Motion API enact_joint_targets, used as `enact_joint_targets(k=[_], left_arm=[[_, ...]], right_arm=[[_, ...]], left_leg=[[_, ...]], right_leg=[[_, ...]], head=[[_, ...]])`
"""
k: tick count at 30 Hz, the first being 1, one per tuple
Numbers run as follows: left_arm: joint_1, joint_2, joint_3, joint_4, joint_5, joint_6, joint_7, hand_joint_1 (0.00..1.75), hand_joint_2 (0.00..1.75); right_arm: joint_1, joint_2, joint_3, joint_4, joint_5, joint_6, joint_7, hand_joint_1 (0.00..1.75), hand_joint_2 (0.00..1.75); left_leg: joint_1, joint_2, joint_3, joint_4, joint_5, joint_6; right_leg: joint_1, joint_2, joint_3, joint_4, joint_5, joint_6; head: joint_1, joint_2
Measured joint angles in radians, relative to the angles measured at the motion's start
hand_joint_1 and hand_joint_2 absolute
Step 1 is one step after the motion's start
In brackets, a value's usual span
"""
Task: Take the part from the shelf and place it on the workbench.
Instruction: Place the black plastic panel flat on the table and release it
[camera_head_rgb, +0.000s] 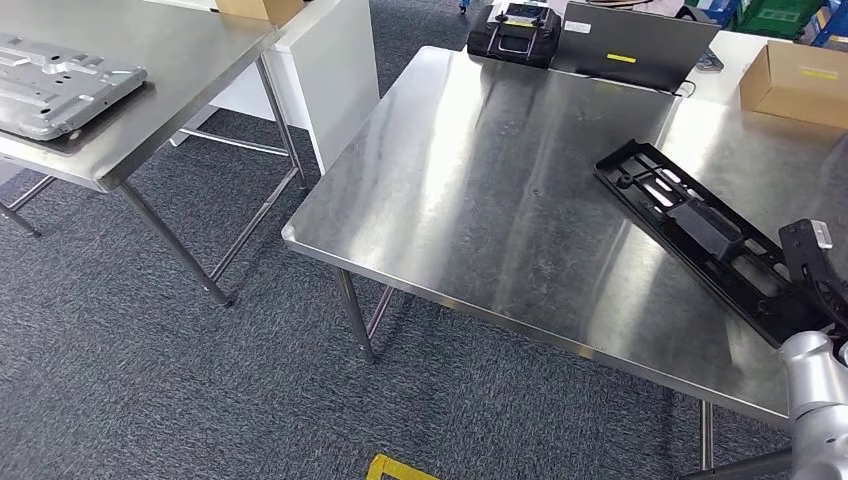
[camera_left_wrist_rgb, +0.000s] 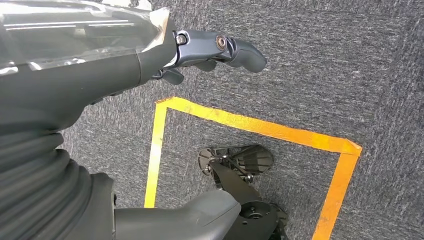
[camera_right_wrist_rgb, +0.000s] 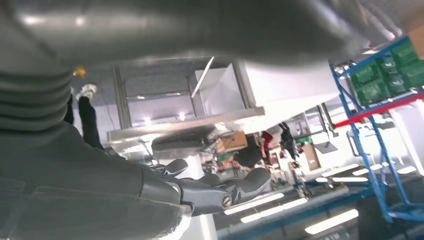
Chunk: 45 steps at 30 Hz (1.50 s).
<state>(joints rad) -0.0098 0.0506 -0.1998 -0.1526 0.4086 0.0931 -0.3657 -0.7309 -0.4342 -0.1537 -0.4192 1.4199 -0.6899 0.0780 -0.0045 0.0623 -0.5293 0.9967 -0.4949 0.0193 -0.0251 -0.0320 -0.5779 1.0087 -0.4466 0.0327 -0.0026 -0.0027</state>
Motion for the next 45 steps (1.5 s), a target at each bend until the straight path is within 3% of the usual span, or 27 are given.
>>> enact_joint_targets(k=[3,6,10,17,21,23,28,32,38,42,45], left_arm=[[0.0,0.0,0.0,0.0,0.002,0.003,0.002,0.0,0.0],[0.0,-0.001,0.001,0.0,0.011,0.01,0.016,0.0,0.0],[-0.001,-0.003,0.006,0.0,0.03,0.013,0.058,0.0,0.0],[-0.001,-0.005,0.011,0.0,0.032,0.013,0.066,0.0,0.0],[0.0,-0.005,0.011,0.0,0.022,0.001,0.059,0.0,0.0],[0.0,-0.005,0.011,0.0,0.018,-0.005,0.048,0.0,0.0],[0.001,-0.005,0.011,0.0,0.011,-0.02,0.015,0.0,0.0],[0.002,-0.005,0.01,0.0,0.005,-0.029,0.007,0.0,0.0],[0.003,-0.005,0.006,0.0,0.002,-0.025,-0.001,0.0,0.0],[0.005,-0.005,0.006,0.0,0.008,-0.016,-0.005,0.0,0.0],[0.006,-0.009,0.006,0.0,0.012,-0.011,-0.007,0.0,0.0]], right_arm=[[0.027,0.006,0.003,-0.056,0.013,0.0,-0.029,0.0,0.0],[0.106,0.036,-0.012,-0.23,0.026,-0.002,-0.14,0.0,0.0],[0.248,0.146,-0.077,-0.593,0.021,-0.009,-0.338,0.0,0.0],[0.338,0.237,-0.142,-0.87,0.004,-0.01,-0.4,0.0,0.0],[0.395,0.332,-0.197,-1.025,-0.09,-0.01,-0.668,0.0,0.0],[0.434,0.387,-0.215,-1.092,-0.131,-0.01,-0.739,0.0,0.0],[0.545,0.46,-0.189,-1.201,-0.262,-0.01,-0.74,0.0,0.0],[0.611,0.462,-0.136,-1.227,-0.337,-0.01,-0.691,0.0,0.0],[0.661,0.457,-0.073,-1.229,-0.321,-0.01,-0.665,0.0,0.0],[0.671,0.446,0.001,-1.216,-0.337,-0.01,-0.599,0.0,0.0],[0.673,0.426,0.074,-1.201,-0.366,-0.01,-0.565,0.0,0.0]], left_leg=[[0.0,-0.001,0.0,0.0,0.0,0.0],[0.001,-0.002,-0.002,0.0,0.0,0.0],[0.003,-0.003,-0.003,0.0,0.001,0.0],[0.002,-0.002,-0.004,0.0,0.0,0.0],[0.002,-0.002,-0.004,0.0,0.001,0.0],[0.002,-0.003,-0.004,0.0,0.001,0.0],[0.002,-0.002,-0.005,0.0,0.0,-0.001],[0.0,-0.002,-0.005,0.002,-0.001,0.0],[-0.002,-0.002,-0.01,0.01,-0.005,0.006],[-0.003,-0.002,-0.015,0.014,-0.004,0.015],[0.007,-0.002,0.001,-0.014,0.017,0.032]], right_leg=[[0.0,-0.001,0.0,0.0,0.0,0.0],[0.0,-0.002,0.0,0.0,0.0,0.0],[0.002,-0.003,-0.002,0.0,0.0,0.0],[0.003,-0.004,-0.004,0.0,0.0,0.0],[0.003,-0.004,-0.004,0.0,0.0,0.0],[0.003,-0.004,-0.004,0.0,0.0,0.0],[0.003,-0.004,-0.004,0.0,0.0,0.0],[0.001,-0.004,-0.004,-0.001,0.0,0.0],[-0.005,-0.004,-0.003,-0.001,0.002,0.003],[-0.008,-0.005,-0.002,-0.005,0.007,0.012],[0.001,0.002,-0.014,0.012,-0.006,0.019]], head=[[0.0,0.0],[0.0,0.0],[0.0,0.0],[0.0,0.0],[0.0,0.0],[0.0,0.0],[0.0,0.0],[0.0,0.0],[0.0,0.0],[0.0,0.0],[0.001,0.0]])
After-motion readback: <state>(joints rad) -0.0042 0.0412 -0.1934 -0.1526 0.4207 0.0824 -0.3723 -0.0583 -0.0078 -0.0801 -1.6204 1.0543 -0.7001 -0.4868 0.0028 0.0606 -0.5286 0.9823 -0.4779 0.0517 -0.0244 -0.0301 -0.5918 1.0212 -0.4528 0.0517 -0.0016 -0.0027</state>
